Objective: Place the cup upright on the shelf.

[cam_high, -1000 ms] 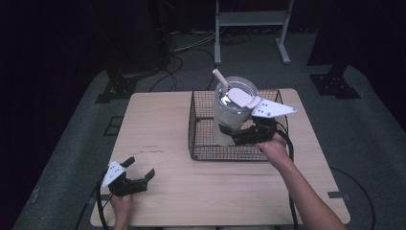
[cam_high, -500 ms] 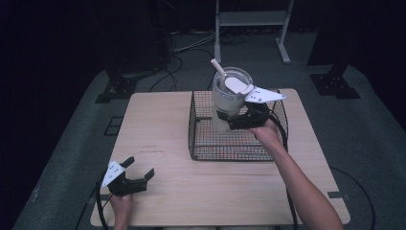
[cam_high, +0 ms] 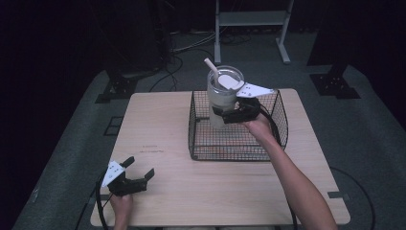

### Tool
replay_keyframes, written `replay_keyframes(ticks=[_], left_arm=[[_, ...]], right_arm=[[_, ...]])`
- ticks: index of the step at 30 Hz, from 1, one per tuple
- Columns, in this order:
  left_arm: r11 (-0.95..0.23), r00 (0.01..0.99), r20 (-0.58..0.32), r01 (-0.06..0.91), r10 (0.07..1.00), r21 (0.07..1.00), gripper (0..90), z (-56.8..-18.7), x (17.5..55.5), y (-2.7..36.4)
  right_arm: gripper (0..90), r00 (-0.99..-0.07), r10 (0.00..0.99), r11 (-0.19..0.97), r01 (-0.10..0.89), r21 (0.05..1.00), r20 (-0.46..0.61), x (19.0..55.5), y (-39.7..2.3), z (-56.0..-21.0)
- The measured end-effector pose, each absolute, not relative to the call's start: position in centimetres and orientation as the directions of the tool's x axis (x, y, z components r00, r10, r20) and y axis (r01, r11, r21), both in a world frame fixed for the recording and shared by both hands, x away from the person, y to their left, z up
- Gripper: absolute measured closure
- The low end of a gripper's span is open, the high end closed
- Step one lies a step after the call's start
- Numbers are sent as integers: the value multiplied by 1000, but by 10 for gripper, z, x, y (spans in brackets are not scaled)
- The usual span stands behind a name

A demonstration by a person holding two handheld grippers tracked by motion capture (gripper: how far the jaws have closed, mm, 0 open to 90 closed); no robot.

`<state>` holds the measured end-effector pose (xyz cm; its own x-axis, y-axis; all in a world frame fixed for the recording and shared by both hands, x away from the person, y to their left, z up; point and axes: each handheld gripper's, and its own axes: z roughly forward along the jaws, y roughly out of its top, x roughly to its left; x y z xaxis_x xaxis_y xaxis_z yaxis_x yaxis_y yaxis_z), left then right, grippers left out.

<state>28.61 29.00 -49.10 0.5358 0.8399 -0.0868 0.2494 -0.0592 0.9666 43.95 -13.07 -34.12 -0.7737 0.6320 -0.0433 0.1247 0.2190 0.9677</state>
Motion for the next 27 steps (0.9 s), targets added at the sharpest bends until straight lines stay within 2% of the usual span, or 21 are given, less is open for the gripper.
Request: replay_keyframes(ticks=[9, 27], left_arm=[[-57, 537, -89, 249, 839, 967, 0, -491, 286, 290], [-57, 539, -88, 248, 838, 967, 0, -491, 286, 291]], right_arm=[[88, -793, 610, 229, 161, 960, -12, 456, -119, -358], [88, -813, 582, 309, 190, 932, -27, 471, -103, -386]])
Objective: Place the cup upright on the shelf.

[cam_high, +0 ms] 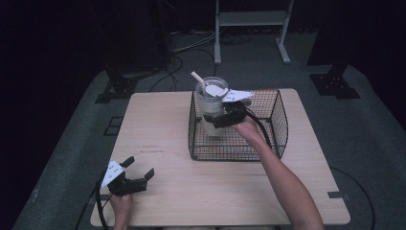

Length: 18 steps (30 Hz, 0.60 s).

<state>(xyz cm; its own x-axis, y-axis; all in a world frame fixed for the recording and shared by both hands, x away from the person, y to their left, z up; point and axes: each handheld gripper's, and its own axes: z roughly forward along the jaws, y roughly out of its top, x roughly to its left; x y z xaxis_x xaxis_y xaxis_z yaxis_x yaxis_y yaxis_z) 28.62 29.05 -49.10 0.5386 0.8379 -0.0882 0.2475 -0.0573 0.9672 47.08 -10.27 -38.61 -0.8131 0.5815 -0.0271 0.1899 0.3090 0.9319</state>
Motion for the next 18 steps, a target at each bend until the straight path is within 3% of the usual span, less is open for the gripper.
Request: replay_keyframes(ticks=[18], left_arm=[[-56, 540, -88, 245, 837, 968, 0, -491, 286, 290]], right_arm=[[88, -807, 589, 390, 242, 889, -39, 487, -107, -408]])
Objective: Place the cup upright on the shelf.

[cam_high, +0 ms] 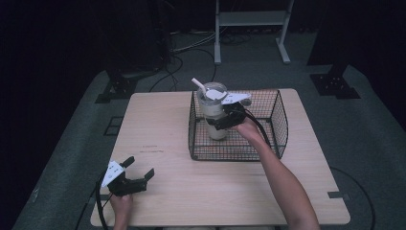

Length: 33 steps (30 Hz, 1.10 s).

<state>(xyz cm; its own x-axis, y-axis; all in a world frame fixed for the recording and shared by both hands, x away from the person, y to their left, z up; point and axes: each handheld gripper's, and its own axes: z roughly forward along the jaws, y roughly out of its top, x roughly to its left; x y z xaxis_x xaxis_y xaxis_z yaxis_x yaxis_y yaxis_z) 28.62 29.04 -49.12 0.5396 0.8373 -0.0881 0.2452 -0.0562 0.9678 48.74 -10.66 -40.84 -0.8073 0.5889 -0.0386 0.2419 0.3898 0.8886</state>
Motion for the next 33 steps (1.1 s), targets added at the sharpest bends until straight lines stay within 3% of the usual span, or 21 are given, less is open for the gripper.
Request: replay_keyframes(ticks=[9, 33], left_arm=[[-56, 540, -89, 245, 837, 968, 0, -491, 286, 290], [-61, 541, -86, 247, 837, 967, 0, -491, 286, 290]], right_arm=[[88, -819, 572, 434, 268, 860, -34, 493, -105, -415], [71, -840, 542, 397, 242, 885, -13, 496, -131, -424]])
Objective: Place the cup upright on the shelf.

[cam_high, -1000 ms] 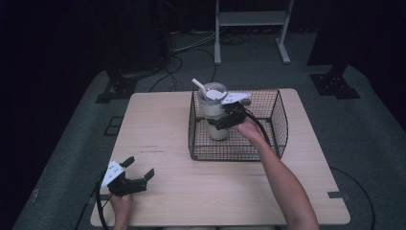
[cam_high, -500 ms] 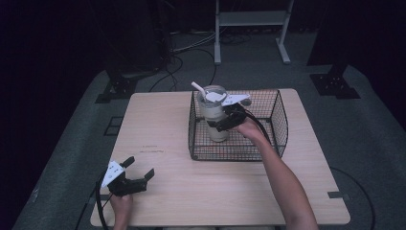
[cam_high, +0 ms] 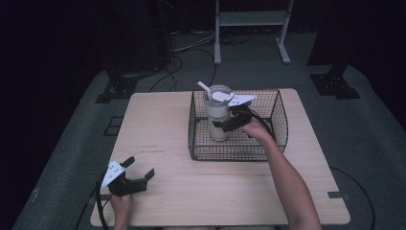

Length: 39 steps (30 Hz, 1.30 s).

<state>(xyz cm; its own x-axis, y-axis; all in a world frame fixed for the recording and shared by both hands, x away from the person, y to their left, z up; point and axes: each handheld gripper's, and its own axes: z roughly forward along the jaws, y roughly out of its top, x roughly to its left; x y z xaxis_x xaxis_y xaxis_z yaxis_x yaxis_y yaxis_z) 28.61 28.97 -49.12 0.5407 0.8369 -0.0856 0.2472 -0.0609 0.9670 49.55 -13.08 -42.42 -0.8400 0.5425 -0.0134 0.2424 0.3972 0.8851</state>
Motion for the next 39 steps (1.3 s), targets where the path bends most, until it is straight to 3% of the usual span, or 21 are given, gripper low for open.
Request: replay_keyframes(ticks=[39], left_arm=[[-62, 537, -85, 249, 839, 966, 0, -491, 287, 289]], right_arm=[[77, -843, 536, 470, 251, 846, -47, 486, -148, -420]])
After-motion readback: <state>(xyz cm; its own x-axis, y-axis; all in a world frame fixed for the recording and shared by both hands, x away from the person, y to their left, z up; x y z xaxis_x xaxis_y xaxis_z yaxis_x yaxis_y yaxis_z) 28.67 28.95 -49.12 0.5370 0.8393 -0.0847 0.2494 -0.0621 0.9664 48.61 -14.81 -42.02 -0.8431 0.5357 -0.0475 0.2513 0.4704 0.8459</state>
